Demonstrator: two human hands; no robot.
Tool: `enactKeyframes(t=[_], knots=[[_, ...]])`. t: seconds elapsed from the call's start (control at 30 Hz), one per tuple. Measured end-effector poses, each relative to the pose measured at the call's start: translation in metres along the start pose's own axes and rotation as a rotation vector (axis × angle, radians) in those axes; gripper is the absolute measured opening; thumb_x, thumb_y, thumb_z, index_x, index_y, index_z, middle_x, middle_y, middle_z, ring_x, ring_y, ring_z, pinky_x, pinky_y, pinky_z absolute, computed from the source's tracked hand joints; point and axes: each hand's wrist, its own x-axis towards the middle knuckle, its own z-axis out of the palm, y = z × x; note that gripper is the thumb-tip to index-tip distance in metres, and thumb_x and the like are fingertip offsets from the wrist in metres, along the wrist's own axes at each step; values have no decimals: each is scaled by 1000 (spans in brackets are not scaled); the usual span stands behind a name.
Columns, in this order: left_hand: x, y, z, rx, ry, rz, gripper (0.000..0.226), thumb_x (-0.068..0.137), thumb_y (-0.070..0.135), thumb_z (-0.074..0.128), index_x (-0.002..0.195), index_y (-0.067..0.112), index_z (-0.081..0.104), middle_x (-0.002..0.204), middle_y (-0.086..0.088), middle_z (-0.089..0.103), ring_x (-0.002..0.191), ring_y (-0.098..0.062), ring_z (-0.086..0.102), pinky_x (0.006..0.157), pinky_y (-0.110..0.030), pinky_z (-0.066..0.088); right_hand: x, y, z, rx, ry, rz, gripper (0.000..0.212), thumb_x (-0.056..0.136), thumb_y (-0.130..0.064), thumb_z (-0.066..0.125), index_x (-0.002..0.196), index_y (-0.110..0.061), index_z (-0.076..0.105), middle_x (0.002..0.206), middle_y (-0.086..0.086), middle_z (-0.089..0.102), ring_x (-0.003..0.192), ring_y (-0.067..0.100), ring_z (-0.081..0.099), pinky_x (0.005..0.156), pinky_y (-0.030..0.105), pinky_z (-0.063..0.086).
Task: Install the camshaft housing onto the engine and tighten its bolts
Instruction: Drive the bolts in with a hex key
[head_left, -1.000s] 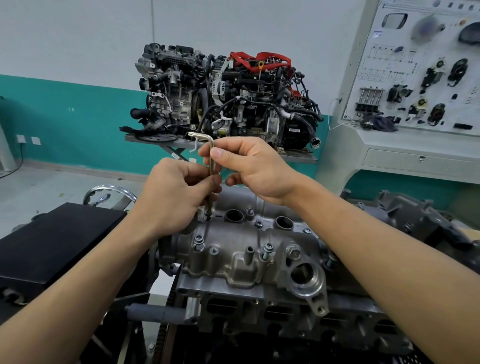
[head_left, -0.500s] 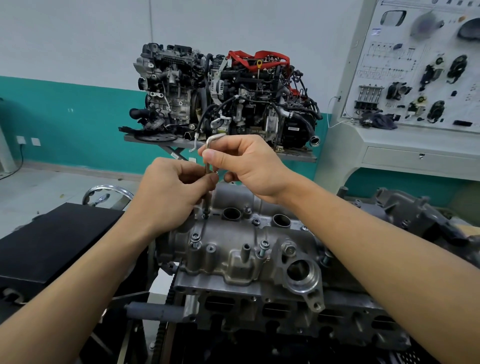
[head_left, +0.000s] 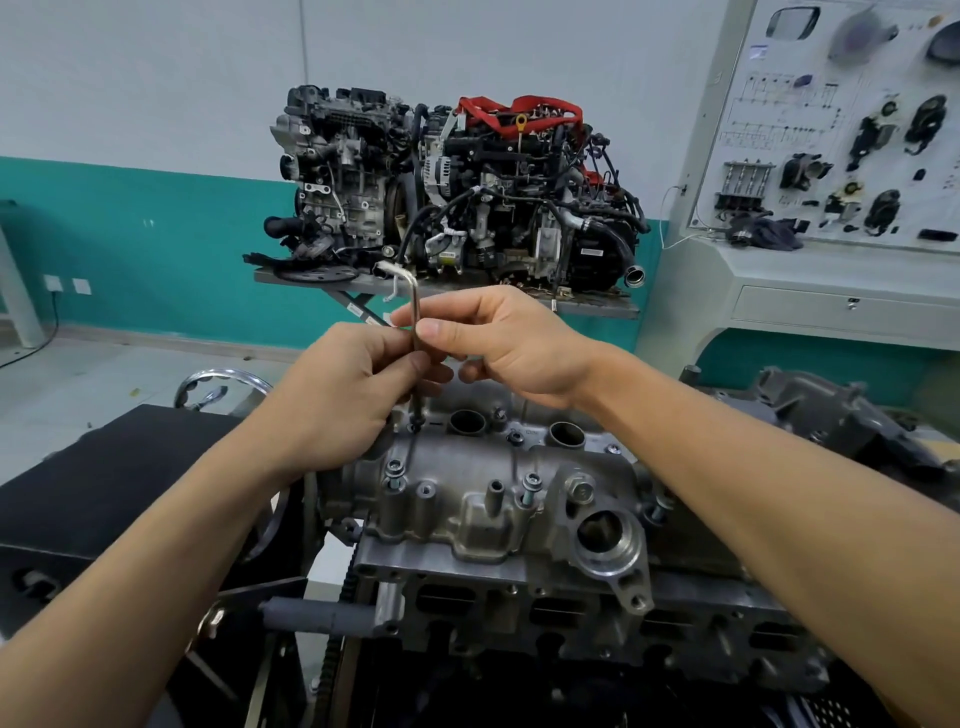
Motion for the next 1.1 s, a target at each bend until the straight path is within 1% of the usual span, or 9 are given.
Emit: enactKeyframes(t=[0.07, 0.13, 0.23, 0.33, 0.43, 0.53, 0.77, 0.93, 1.1], knots=[[-1, 0, -1, -4, -42, -13, 29, 102, 30, 51, 97, 18, 77, 93, -13, 77, 93, -38, 72, 87, -59, 54, -2, -2, 2, -38, -26, -34, 22, 101, -9, 55, 118, -12, 68, 78, -19, 70, 72, -7, 59, 65, 13, 44], [-1, 1, 0, -7, -60, -24, 31, 101, 34, 52, 94, 19, 78, 82, -21, 74, 76, -42, 70, 70, -58, 56, -3, -4, 4, -24, -19, -90, 21, 99, 0, 55, 116, -2, 66, 81, -9, 70, 72, -7, 61, 66, 10, 48], [-3, 0, 4, -18, 48, -37, 20, 93, 33, 67, 84, 19, 78, 77, -16, 75, 76, -45, 68, 68, -58, 54, -2, -4, 8, 52, 41, -123, 9, 89, 5, 67, 85, -3, 69, 85, 23, 66, 77, 18, 62, 76, 28, 57], [-6, -2, 5, -32, 193, -50, 4, 83, 32, 79, 79, 30, 79, 70, -8, 76, 65, -34, 72, 65, -55, 57, 2, 1, 14, 75, 126, -98, 19, 80, 2, 77, 73, -9, 63, 76, 11, 60, 65, 13, 54, 58, 17, 48], [-8, 0, 6, -38, 232, -69, 10, 87, 24, 77, 77, 27, 79, 70, -15, 74, 60, -35, 67, 62, -59, 55, 3, 3, 17, 116, 81, -63, 12, 84, -3, 76, 88, -10, 67, 74, 3, 57, 64, 10, 50, 52, 14, 40], [-7, 3, 6, -68, 158, -104, 18, 94, 22, 69, 80, 16, 78, 76, -14, 76, 77, -55, 66, 71, -67, 53, 2, 2, 11, 83, 42, -29, 14, 93, -13, 68, 104, -20, 72, 81, -1, 64, 68, 6, 49, 57, 21, 34], [-2, 3, 3, 11, -34, -99, 25, 101, 28, 55, 94, 18, 77, 90, -7, 78, 93, -47, 69, 89, -68, 50, 0, 1, 7, 19, 86, -21, 13, 96, -13, 64, 95, -22, 73, 79, -8, 67, 67, 1, 53, 56, 19, 37], [-6, 0, 6, 32, 214, -63, 10, 85, 31, 78, 79, 23, 78, 70, 3, 76, 63, -20, 71, 61, -36, 57, 2, 3, 10, 67, 165, -61, 19, 85, -6, 76, 75, -17, 64, 72, -4, 63, 59, 2, 52, 50, 15, 40], [-7, 0, 5, 30, 176, -62, 14, 93, 25, 70, 82, 26, 79, 73, -4, 76, 77, -41, 70, 69, -52, 57, 2, 1, 11, 85, 77, -30, 9, 92, -13, 70, 98, -19, 70, 77, -2, 58, 59, 5, 43, 53, 20, 33]])
